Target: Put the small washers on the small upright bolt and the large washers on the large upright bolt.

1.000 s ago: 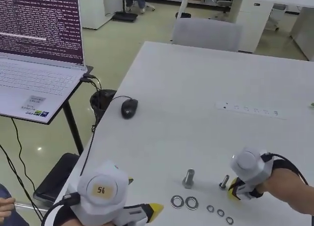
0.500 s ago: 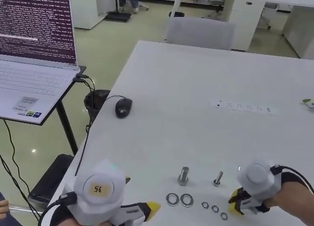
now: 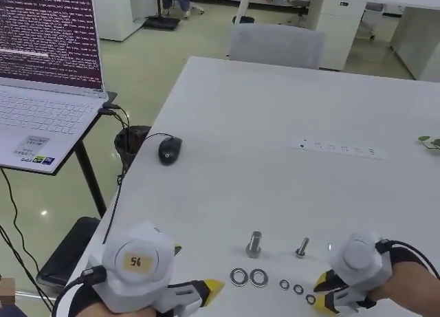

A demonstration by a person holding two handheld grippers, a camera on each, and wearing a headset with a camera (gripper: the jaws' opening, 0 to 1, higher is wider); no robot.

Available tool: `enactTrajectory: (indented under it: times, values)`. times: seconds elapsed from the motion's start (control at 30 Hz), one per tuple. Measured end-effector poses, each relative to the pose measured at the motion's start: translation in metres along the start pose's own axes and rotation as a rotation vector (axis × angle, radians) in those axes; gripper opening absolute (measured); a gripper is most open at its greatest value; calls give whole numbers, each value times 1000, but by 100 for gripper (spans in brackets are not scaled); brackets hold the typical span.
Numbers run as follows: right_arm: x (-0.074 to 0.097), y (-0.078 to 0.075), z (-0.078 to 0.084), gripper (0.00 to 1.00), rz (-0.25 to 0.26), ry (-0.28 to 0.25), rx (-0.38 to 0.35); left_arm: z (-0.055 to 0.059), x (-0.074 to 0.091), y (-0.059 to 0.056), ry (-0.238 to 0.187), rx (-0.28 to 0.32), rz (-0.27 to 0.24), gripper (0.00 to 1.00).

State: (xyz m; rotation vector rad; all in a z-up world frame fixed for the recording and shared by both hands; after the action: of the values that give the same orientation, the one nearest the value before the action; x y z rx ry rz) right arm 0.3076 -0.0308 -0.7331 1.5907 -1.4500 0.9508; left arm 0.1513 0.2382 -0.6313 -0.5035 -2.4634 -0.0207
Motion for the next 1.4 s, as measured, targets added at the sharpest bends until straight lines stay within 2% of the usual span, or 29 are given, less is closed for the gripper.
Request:
enactTrajectory:
  times: [0.17,0.23,0.5,0.6,0.77,0.97,1.17,1.4]
  values:
    - [-3,5,-4,20,16,-15,49,-1,-1,-1,-6,5,2,56]
    - [-3,5,-4,19,26,-6,98,0,-1,-1,-5,2,3,56]
    - [-3,7,-6,18,22,25,126,2,1,-2,-2,2,0,56]
    - [-4,6,-5,14,17,28,116,2,1,-2,-2,3,0,56]
    - [-3,9,-6,14,29,37,128,0,0,-4,-6,0,4,55]
    - [-2,10,-1,13,60,3,58,-2,-1,-4,-10,-2,5,55]
    - [-1,12,1,13,79,-7,34,-1,1,-2,-8,-3,2,55]
    - [5,10,3,13,111,-44,-24,0,1,-1,-3,-2,2,55]
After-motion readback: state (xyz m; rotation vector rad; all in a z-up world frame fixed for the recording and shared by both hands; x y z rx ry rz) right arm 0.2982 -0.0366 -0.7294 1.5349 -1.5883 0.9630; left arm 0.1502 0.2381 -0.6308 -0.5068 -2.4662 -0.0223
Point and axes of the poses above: the centre of the closed fingertips' face, and the gripper's own axes: x roughly backward along the fingers, y roughly to its left, z roughly out of its underside, the point moved 10 cm from there along x, roughly backward along the fingers, and after that the axes turned 1 degree about -y, right-handed, at the moved point
